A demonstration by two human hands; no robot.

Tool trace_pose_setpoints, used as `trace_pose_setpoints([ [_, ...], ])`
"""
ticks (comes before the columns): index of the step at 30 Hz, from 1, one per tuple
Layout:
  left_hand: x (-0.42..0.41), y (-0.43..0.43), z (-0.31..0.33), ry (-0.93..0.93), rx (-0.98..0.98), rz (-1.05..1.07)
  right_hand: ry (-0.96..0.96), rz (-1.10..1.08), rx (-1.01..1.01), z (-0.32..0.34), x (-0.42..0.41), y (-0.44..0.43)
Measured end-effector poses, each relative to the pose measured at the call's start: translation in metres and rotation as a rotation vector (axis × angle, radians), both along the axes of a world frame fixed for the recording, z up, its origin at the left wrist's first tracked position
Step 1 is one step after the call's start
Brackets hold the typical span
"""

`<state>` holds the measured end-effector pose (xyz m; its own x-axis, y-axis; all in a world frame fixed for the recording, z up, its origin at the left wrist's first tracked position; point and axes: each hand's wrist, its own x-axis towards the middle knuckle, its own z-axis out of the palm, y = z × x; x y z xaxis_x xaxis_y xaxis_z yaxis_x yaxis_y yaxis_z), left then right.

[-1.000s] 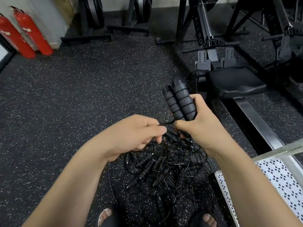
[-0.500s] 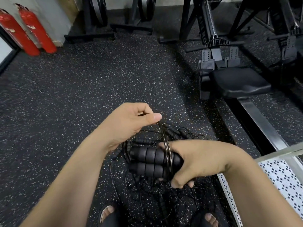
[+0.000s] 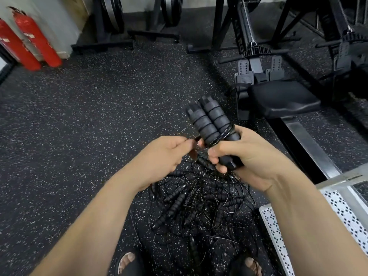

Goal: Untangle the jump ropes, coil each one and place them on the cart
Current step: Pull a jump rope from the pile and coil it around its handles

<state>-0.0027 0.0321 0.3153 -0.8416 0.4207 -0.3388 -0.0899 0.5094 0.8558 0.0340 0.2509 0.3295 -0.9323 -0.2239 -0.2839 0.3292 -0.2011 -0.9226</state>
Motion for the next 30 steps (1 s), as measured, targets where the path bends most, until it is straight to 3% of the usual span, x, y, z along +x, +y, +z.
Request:
trace_pose_setpoints([
  [3, 0.004, 0.003, 0.005, 0.074, -0.155, -0.061, -0.001, -0.212, 0.282, -0.01, -0.003, -0.002],
  [6, 0.005, 0.002, 0.01, 0.064, -0.144, -0.085, 0.009, -0.274, 0.586, -0.019, -0.005, -0.002],
  [12, 0.002, -0.008, 0.009, 0.117, -0.074, -0.006, -0.107, 0.314, 0.786, -0.016, 0.003, -0.005],
  [17, 0.001, -0.013, 0.009, 0.142, 0.07, 0.01, -0.126, 0.779, 0.519, -0.003, 0.014, -0.016],
  [20, -0.002, -0.013, 0.01, 0.114, 0.137, 0.041, -0.058, 0.846, 0.284, 0.008, 0.017, -0.012],
  [22, -0.006, -0.012, 0.01, 0.056, 0.184, 0.068, -0.003, 0.779, 0.124, 0.01, 0.017, -0.007],
  [25, -0.006, -0.014, 0.003, -0.058, 0.42, 0.062, 0.077, 0.613, -0.082, 0.006, 0.015, -0.005],
  [27, -0.007, -0.013, -0.006, 0.034, 0.315, 0.174, 0.116, 0.474, -0.141, 0.002, 0.011, -0.007],
  [30, -0.005, -0.004, -0.005, -0.052, 0.235, 0.263, 0.124, 0.242, -0.184, -0.004, 0.002, -0.01],
])
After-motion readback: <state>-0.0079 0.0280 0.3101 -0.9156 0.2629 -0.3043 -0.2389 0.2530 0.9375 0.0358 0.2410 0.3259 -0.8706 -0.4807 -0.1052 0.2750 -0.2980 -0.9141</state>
